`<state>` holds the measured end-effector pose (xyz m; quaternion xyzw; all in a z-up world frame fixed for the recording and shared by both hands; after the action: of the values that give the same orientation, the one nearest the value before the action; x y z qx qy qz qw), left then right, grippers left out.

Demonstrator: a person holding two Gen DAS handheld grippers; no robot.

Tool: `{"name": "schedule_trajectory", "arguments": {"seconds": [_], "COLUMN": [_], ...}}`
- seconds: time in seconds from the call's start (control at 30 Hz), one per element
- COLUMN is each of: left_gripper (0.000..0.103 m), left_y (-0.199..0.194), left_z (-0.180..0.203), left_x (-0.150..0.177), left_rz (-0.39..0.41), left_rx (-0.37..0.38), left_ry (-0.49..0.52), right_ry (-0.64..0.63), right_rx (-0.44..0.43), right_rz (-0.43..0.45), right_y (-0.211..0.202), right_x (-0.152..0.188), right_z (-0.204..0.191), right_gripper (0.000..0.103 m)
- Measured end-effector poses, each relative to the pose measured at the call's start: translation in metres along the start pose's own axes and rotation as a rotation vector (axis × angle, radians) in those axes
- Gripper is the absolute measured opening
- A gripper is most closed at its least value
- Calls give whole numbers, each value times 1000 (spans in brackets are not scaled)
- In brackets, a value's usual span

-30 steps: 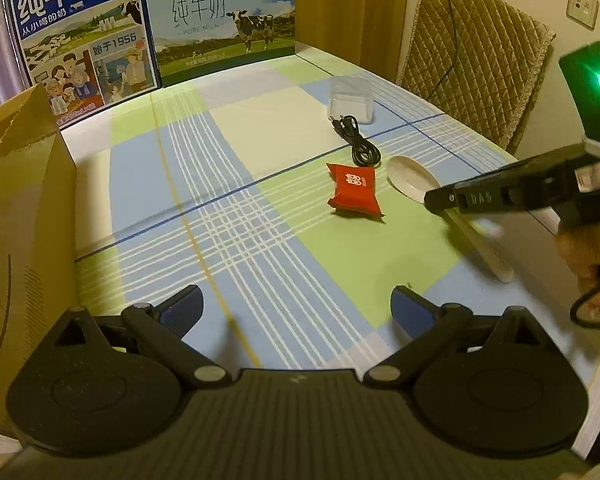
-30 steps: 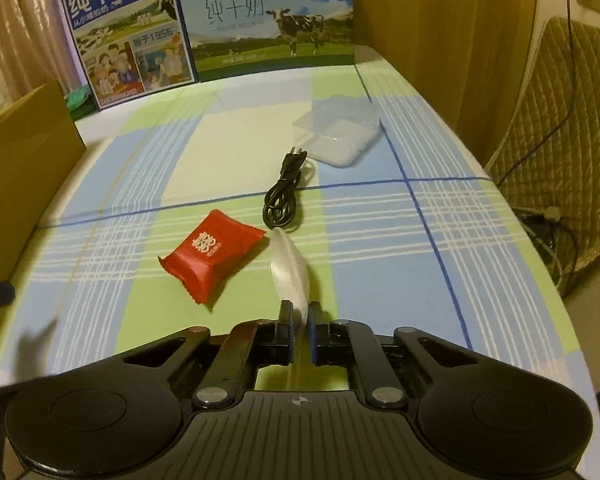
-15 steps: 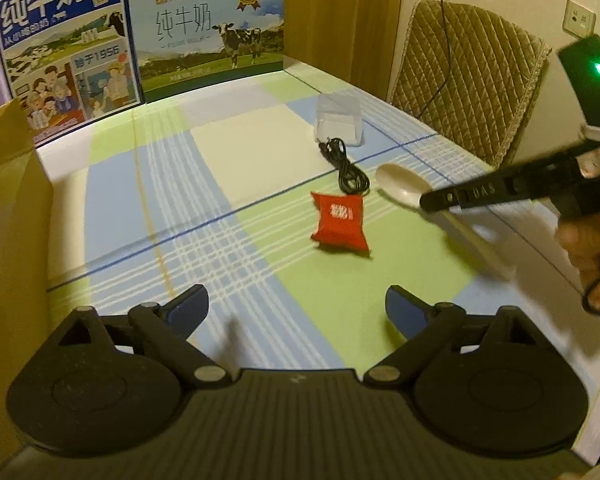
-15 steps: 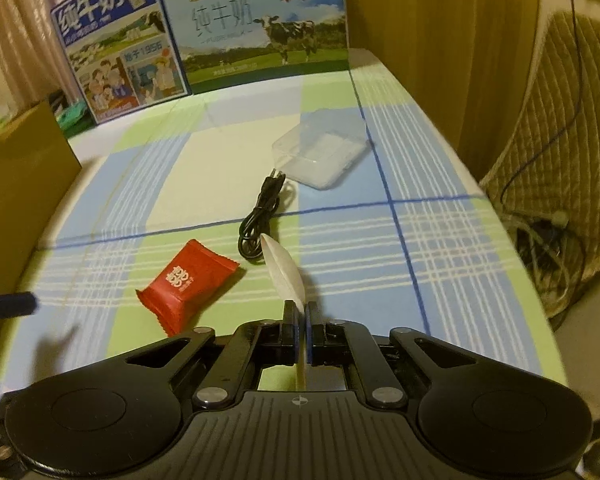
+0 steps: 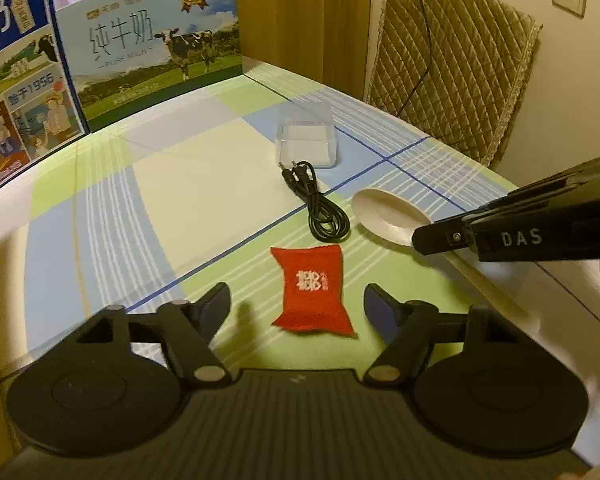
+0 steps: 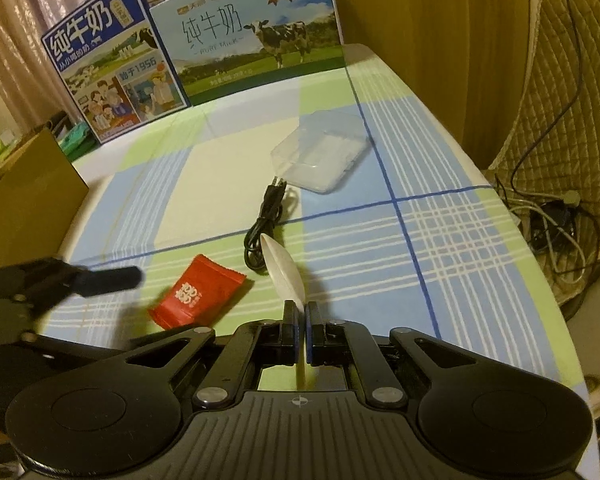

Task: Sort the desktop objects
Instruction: 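Close the left gripper on the red packet while the right holds the spoon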

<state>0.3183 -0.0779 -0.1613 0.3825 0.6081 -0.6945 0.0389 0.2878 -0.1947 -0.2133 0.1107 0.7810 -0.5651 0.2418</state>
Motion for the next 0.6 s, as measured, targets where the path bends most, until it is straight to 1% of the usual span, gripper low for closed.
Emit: {"name": "schedule_trajectory", "arguments": {"seconds": [0.03,0.1,0.13,0.2,0.23,0.27,0.3,0.4,0.47,0.53,0.6], "left_gripper": [66,56,54,40,37,31,28,25,25,25,25], "left_y": [3,7,10,16,19,20,19,10,-2,-16,-35], "left_z": [2,4,5,6,5,4,4,3,2,1,-1], "left_x": [-1,-4,-6,-9,-9,-9,-8,0,10,22,37], "left_rz": [-3,-7,-10,-22,-33,-35,-37,-56,-69,-78,-80], "left_rx": [-5,-9,-7,-6,-12,-11,-7,-33,-37,-53,-66], "left_ry": [4,11,9,-1,-8,-14,-21,-12,-12,6,17], "right_ry": [5,19,26,31,31,34,38,43,42,48,56], "right_rx": [-5,-13,-17,-23,-24,-25,-27,-26,-37,-66,-117], "right_rz": [0,-3,-7,-16,-18,-20,-20,-20,-24,-32,-47], "right_y": [0,1,2,3,4,4,3,2,1,0,-3], "right_x": [0,-1,-1,0,0,1,1,1,2,5,12], "right_z": [0,-1,-1,-3,-3,-3,-3,-2,-3,-8,-18], "right_gripper": [0,0,0,0,0,0,0,0,0,0,0]}}
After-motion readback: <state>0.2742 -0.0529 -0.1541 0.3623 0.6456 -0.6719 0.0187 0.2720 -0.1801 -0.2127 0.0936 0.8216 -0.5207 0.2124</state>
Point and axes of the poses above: each gripper's, at about its wrist camera, not at the fingertips, and y roughly the way its jaws point, z to its right, x to its underside, the point moved 7 cm from there along y, roughly the way its jaws point, and after that the axes turned 8 degrees about -z, right-handed, at the moved point
